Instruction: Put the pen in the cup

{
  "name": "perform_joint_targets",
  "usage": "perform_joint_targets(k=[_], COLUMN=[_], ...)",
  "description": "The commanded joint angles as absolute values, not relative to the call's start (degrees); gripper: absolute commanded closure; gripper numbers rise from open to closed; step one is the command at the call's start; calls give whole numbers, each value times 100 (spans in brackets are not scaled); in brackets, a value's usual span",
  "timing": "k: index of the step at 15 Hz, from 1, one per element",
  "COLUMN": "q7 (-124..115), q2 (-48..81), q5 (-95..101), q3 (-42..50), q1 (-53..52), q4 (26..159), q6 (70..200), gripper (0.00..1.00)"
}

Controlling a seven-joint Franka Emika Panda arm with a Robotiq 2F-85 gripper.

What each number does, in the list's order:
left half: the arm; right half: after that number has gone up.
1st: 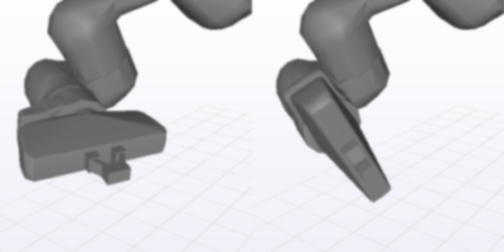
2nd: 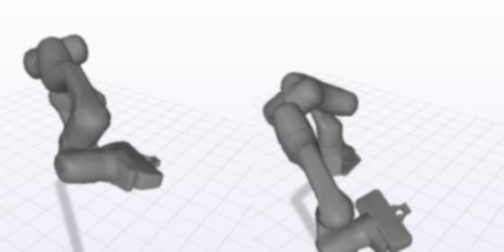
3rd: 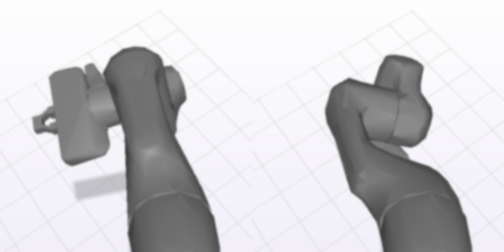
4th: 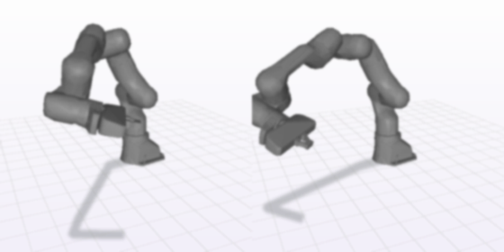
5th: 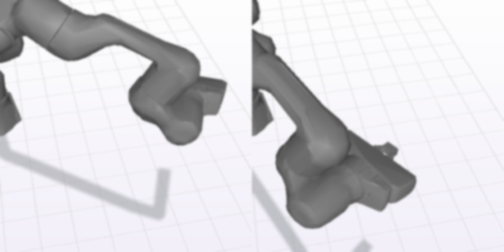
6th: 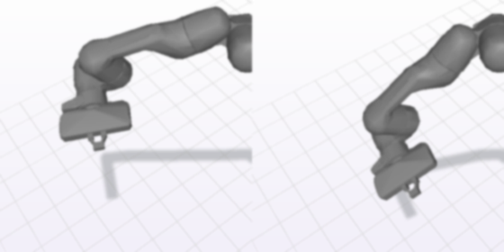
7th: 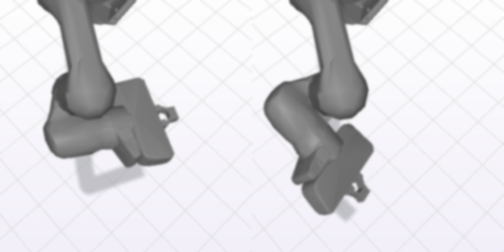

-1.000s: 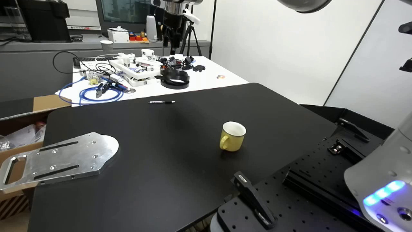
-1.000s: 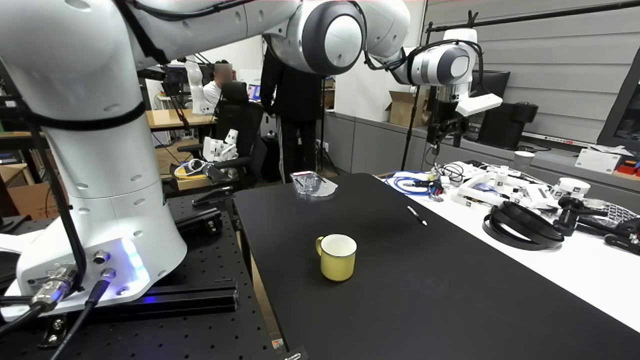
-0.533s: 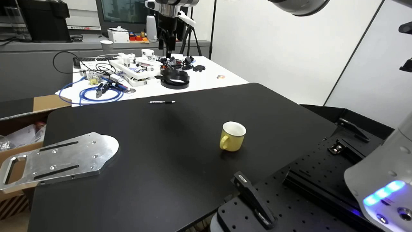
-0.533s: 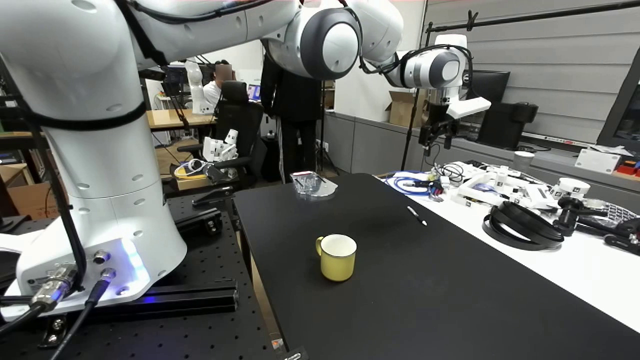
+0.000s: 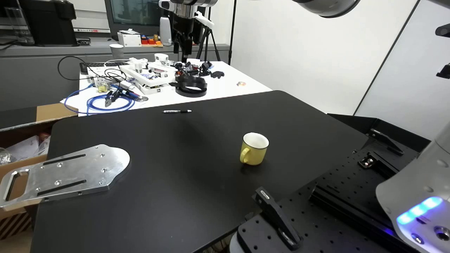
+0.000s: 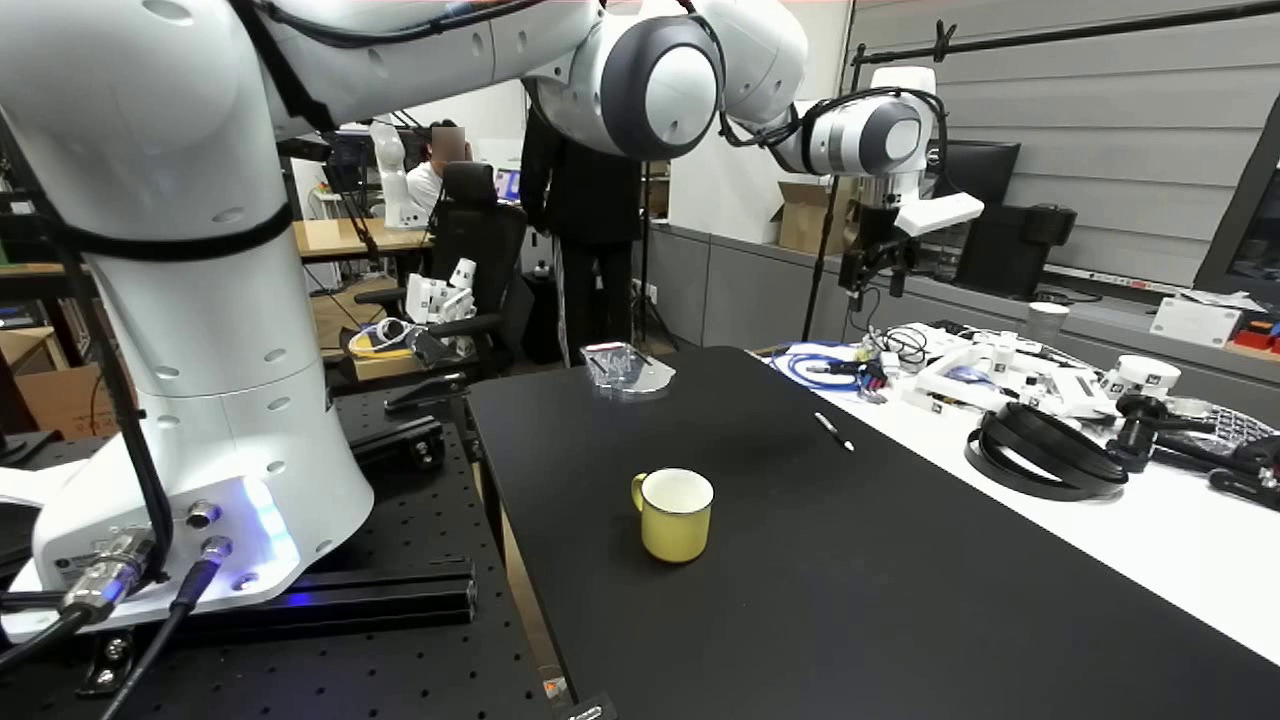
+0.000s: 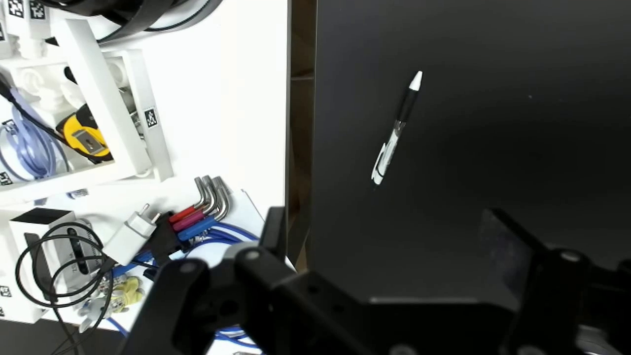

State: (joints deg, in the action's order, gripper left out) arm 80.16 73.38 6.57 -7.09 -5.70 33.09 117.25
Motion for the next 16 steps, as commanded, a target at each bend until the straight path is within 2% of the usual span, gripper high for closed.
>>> perform_joint_targets(k=[1,14,15,16], q7=[8016,8113,8087,8094], q2=[7338,8635,8384,8458], q5=[657,558,461,420], q3=[-709,-808,-723,-748], q1=[-570,-525,-515,-500], q4=[3309,3060,3583,3577], q6=[11725,13279,13479,13486], gripper=[0,0,0,0])
